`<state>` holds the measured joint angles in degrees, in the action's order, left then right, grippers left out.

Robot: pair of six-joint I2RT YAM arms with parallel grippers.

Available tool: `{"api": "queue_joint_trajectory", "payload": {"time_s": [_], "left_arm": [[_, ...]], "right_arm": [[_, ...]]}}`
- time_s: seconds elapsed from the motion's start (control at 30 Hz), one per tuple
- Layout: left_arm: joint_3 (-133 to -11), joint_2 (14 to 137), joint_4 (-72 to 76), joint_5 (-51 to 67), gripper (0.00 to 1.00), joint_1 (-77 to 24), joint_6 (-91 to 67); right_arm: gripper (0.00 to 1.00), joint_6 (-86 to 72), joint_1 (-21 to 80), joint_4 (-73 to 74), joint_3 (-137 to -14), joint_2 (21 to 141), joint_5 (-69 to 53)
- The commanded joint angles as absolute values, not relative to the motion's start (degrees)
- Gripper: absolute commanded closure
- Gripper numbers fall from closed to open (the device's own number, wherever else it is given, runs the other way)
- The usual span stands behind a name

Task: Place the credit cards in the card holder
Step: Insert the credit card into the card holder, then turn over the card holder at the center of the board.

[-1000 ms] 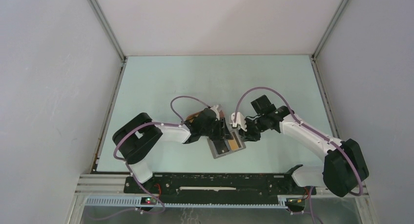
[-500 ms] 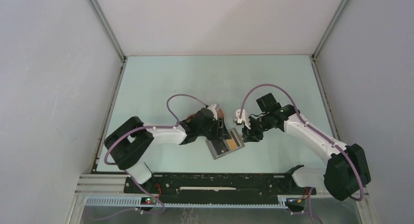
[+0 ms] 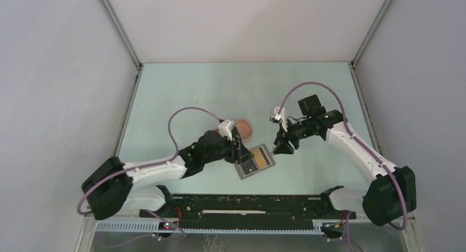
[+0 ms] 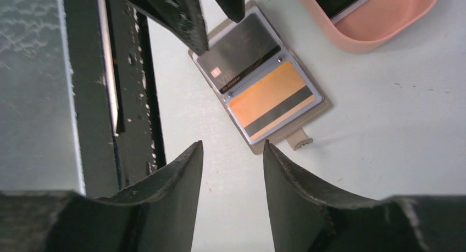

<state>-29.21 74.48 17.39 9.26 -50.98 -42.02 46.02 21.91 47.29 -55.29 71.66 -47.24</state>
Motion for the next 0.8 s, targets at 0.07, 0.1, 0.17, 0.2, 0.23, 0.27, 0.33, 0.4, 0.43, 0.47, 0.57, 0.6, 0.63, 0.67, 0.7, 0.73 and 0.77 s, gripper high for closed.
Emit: {"api": "queue_joint_trajectory", "payload": {"time_s": [0.07, 0.1, 0.17, 0.2, 0.23, 0.27, 0.33, 0.4, 0.43, 0.47, 0.57, 0.6, 0.63, 0.67, 0.7, 0.73, 0.77], "left_arm": [[-23.80, 58.92, 21.94, 1.55, 0.29, -53.23, -30.48], [-22.95, 56.62, 21.96, 0.65, 0.05, -53.26, -29.40], [-21.10, 51.30, 21.44, -1.99, 0.00, -53.26, -27.56], [-20.19, 48.81, 21.14, -3.53, 0.00, -53.26, -26.73], [-19.33, 46.42, 20.66, -5.37, 0.00, -53.26, -25.99], [-18.50, 44.14, 20.17, -6.76, 0.00, -53.26, -25.25], [-16.72, 39.71, 19.14, -10.17, 0.00, -53.22, -24.28], [-14.59, 35.94, 18.42, -14.28, 0.00, -53.17, -24.05], [-13.49, 34.41, 18.29, -16.48, 0.00, -53.17, -24.31], [-12.35, 33.11, 18.12, -19.44, 0.00, -53.11, -25.78], [-8.97, 30.32, 18.82, -22.10, 0.00, -52.96, -27.13], [-8.16, 30.01, 19.36, -21.76, 0.00, -52.93, -27.54], [-7.38, 29.98, 20.32, -21.21, 0.00, -52.92, -28.29], [-6.47, 30.24, 21.57, -20.77, 0.00, -52.91, -28.99], [-5.71, 30.64, 22.46, -20.45, 0.00, -52.98, -29.83], [-5.11, 31.43, 23.25, -20.47, 0.00, -52.94, -30.56], [-4.57, 32.01, 23.82, -20.52, 0.00, -52.91, -31.30]], "right_arm": [[0.43, 33.63, 21.01, 46.65, -57.72, 74.41, -56.40], [0.43, 31.90, 21.02, 46.07, -57.70, 75.65, -56.75], [0.42, 28.62, 21.16, 44.53, -57.67, 78.08, -56.48], [0.42, 27.23, 21.37, 43.89, -57.74, 79.07, -55.89], [0.42, 26.00, 21.74, 43.23, -57.71, 79.87, -55.13], [0.42, 25.08, 22.25, 42.64, -57.73, 80.57, -54.47], [0.42, 22.22, 23.77, 40.69, -57.74, 81.74, -52.22], [0.42, 18.11, 25.66, 37.88, -57.73, 83.05, -49.10], [0.42, 15.83, 26.96, 36.39, -57.74, 84.03, -47.11], [0.41, 13.75, 27.89, 35.01, -57.74, 84.89, -45.03], [0.41, 8.43, 29.65, 31.95, -57.81, 87.67, -39.45], [0.41, 7.37, 30.04, 31.51, -57.91, 88.48, -37.37], [0.40, 6.63, 30.35, 31.24, -58.10, 89.33, -35.23], [0.40, 5.93, 30.52, 31.18, -58.24, 90.16, -33.84], [0.40, 5.33, 30.72, 31.08, -58.38, 90.73, -32.31], [0.40, 4.80, 30.92, 30.83, -58.47, 91.17, -30.91], [0.40, 4.42, 31.01, 30.69, -58.49, 91.42, -29.88]]}}
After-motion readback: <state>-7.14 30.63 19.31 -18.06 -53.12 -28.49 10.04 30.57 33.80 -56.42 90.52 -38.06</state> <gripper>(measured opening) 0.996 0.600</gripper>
